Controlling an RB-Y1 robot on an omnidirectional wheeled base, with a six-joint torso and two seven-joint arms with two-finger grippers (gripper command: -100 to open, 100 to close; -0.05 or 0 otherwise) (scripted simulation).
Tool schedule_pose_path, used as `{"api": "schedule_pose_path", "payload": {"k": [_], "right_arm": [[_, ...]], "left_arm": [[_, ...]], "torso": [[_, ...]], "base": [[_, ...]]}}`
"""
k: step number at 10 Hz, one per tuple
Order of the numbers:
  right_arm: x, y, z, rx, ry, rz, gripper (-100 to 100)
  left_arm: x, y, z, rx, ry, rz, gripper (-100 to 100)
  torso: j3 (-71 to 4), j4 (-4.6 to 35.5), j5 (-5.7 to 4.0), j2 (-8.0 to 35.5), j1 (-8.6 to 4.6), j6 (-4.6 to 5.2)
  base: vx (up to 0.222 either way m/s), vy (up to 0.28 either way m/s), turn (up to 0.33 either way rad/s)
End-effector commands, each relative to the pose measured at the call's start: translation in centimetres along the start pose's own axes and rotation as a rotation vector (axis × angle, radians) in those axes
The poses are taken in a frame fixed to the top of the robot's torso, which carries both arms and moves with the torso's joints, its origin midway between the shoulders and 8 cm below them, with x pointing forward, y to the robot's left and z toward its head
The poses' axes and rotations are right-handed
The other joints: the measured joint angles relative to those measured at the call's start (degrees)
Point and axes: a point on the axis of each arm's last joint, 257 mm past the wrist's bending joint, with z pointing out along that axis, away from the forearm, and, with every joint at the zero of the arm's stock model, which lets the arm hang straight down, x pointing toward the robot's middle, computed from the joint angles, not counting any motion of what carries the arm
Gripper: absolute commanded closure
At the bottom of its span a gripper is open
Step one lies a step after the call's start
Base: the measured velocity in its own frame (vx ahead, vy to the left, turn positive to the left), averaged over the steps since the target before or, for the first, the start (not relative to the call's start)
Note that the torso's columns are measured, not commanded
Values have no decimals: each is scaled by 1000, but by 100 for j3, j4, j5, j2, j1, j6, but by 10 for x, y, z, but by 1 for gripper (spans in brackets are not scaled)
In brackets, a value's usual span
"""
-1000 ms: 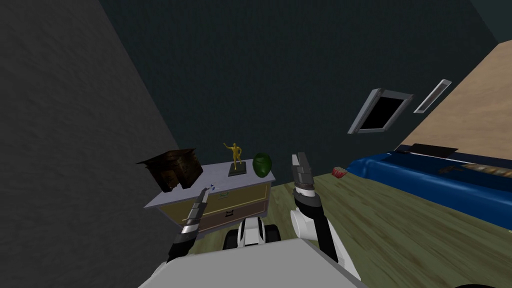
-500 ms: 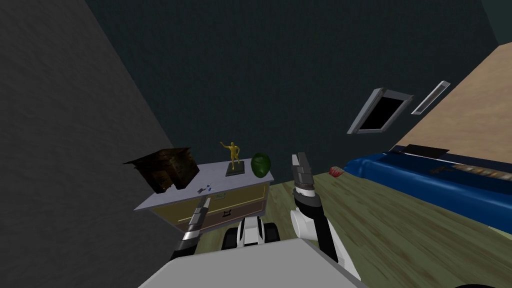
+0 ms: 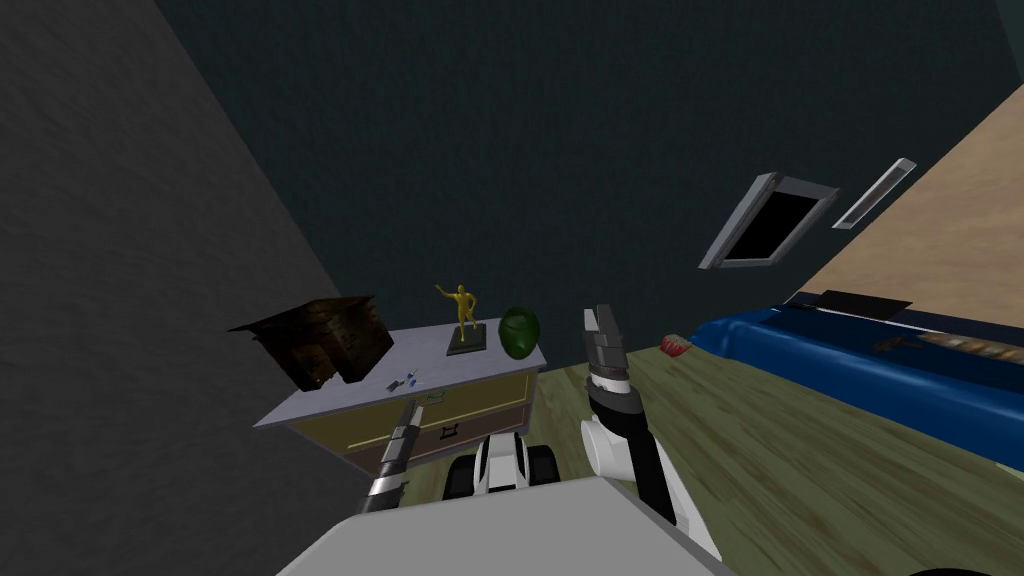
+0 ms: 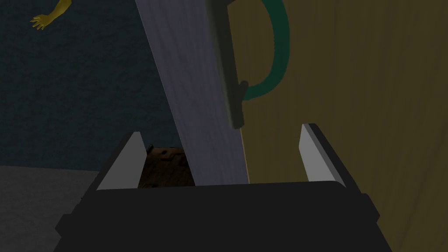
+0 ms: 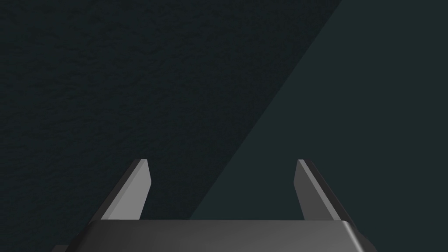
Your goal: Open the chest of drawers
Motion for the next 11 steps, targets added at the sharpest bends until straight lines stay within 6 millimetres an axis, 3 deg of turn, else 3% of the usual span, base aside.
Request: {"api": "schedule_pose_path", "payload": {"k": [1,5,6,11], "right_arm": [[0,0,0,0,0,0,0],[0,0,0,0,0,0,0],[0,0,0,0,0,0,0],[0,0,0,0,0,0,0]], "left_arm": [[14,11,-13,-24,-19,-37,-100],[43,19,-24,-45,-50,-106,-100],[39,17,-22,-43,-46,-95,-100],[34,15,17,-43,-41,-97,-100]], "torso": [[2,1,0,3,0,0],[0,1,1,1,3,0],[2,1,1,3,6,0],[1,0,0,1,1,0]], "base": [[25,-37,13],[23,-27,7],[5,-8,1],[-12,-12,9]]}}
